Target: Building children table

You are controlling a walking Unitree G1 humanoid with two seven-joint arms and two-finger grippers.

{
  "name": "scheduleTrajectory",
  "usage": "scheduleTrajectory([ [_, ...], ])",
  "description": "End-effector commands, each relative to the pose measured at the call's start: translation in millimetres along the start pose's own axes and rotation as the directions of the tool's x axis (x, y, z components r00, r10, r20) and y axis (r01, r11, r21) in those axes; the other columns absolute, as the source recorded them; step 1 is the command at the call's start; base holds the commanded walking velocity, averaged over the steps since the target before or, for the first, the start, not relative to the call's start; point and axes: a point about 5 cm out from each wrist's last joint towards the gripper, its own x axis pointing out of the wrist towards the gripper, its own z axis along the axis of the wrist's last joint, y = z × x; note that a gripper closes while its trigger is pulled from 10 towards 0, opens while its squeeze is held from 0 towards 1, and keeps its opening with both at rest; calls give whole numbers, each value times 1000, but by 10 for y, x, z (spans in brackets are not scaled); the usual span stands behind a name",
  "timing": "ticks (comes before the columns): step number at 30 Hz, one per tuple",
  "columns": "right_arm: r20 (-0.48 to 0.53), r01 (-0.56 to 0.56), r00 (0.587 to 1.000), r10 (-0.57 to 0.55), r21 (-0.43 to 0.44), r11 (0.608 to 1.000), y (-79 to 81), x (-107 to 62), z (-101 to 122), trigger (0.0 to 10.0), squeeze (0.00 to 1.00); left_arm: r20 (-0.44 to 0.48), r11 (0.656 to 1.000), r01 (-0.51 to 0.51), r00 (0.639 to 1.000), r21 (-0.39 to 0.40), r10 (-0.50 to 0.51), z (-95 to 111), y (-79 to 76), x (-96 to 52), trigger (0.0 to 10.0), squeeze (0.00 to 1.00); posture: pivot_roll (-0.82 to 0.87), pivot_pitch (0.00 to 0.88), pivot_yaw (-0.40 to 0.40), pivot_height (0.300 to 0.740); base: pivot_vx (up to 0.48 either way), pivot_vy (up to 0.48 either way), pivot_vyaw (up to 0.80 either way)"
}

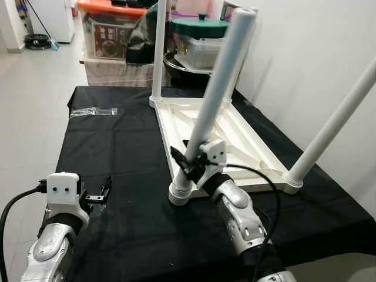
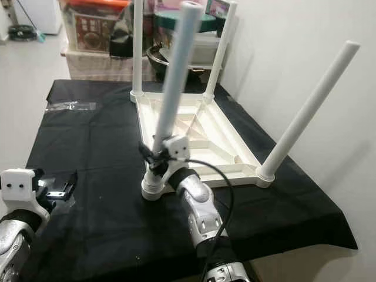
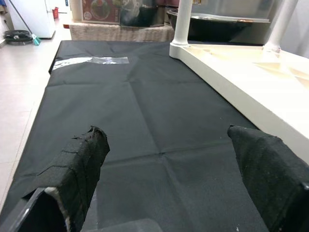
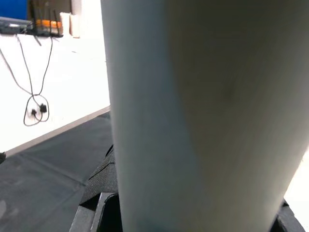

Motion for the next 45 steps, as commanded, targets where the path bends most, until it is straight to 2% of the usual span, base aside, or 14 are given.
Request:
scheduleTrajectory([
  [1, -78, 34, 996, -37, -36, 999, -78, -88, -136, 10000, 0, -9, 1000, 18, 1000, -5, -18, -22, -26, 20, 10000, 0, 98, 0, -125, 740, 0, 0, 0],
  [2, -83, -76, 994, 75, -5, 997, 48, -67, -138, 10000, 0, -9, 1000, 20, 1000, -6, -21, -24, -29, 19, 10000, 0, 99, 0, -121, 740, 0, 0, 0],
  [6, -76, -193, 978, 195, 34, 981, 151, -76, -129, 10000, 0, -11, 1000, 23, 1000, -5, -23, -26, -28, 19, 10000, 0, 99, 0, -120, 740, 0, 0, 0],
  [7, -91, -285, 952, 291, 70, 956, 206, -101, -141, 10000, 0, -11, 1000, 25, 1000, -4, -25, -26, -25, 23, 10000, 0, 100, 0, -121, 740, 0, 0, 0],
  [10, -93, -358, 927, 363, 69, 931, 232, -127, -138, 10000, 0, -10, 1000, 26, 1000, -4, -26, -20, -19, 30, 10000, 0, 100, 0, -121, 740, 0, 0, 0],
  [13, -110, -508, 846, 522, 135, 851, 245, -159, -143, 10000, 0, -4, 1000, 24, 1000, -4, -24, -7, -11, 43, 10000, 0, 107, 0, -131, 740, 0, 0, 0],
  [14, -110, -508, 846, 522, 135, 851, 245, -159, -143, 10000, 0, -4, 1000, 24, 1000, -4, -24, -7, -11, 43, 10000, 0, 107, 0, -131, 740, 0, 0, 0],
  [17, -109, -588, 787, 607, 165, 792, 219, -140, -138, 10000, 0, -6, 1000, 18, 1000, -7, -18, -17, -11, 22, 10000, 0, 120, 0, -144, 740, 0, 0, 0],
  [24, -105, -626, 751, 652, 200, 754, 229, -101, -153, 10000, 0, -12, 1000, 5, 1000, -11, -5, -33, 10, -10, 10000, 0, 129, 0, -153, 740, 0, 0, 0],
  [31, -111, -577, 783, 612, 236, 782, 185, -57, -212, 10000, 0, -16, 1000, -1, 1000, -13, 1, -36, 19, -24, 10000, 0, 124, 0, -147, 740, 0, 0, 0],
  [32, -123, -537, 814, 568, 218, 815, 173, -44, -219, 10000, 0, -17, 1000, 0, 1000, -13, 0, -40, 18, -25, 10000, 0, 122, 0, -146, 740, 0, 0, 0],
  [35, -130, -511, 831, 540, 207, 835, 161, -34, -224, 10000, 0, -18, 1000, 0, 1000, -13, -1, -44, 17, -25, 10000, 0, 122, 0, -146, 740, 0, 0, 0],
  [38, -217, -165, 955, 200, 168, 972, 14, 78, -280, 10000, 0, -19, 1000, 5, 1000, -16, -6, -53, -2, -3, 10000, 0, 107, 0, -136, 740, 0, 0, 0],
  [45, -192, -38, 980, 58, 108, 993, 59, 64, -245, 10000, 0, -18, 1000, 11, 1000, -15, -11, -51, 2, 18, 10000, 0, 103, 0, -128, 740, 0, 0, 0],
])
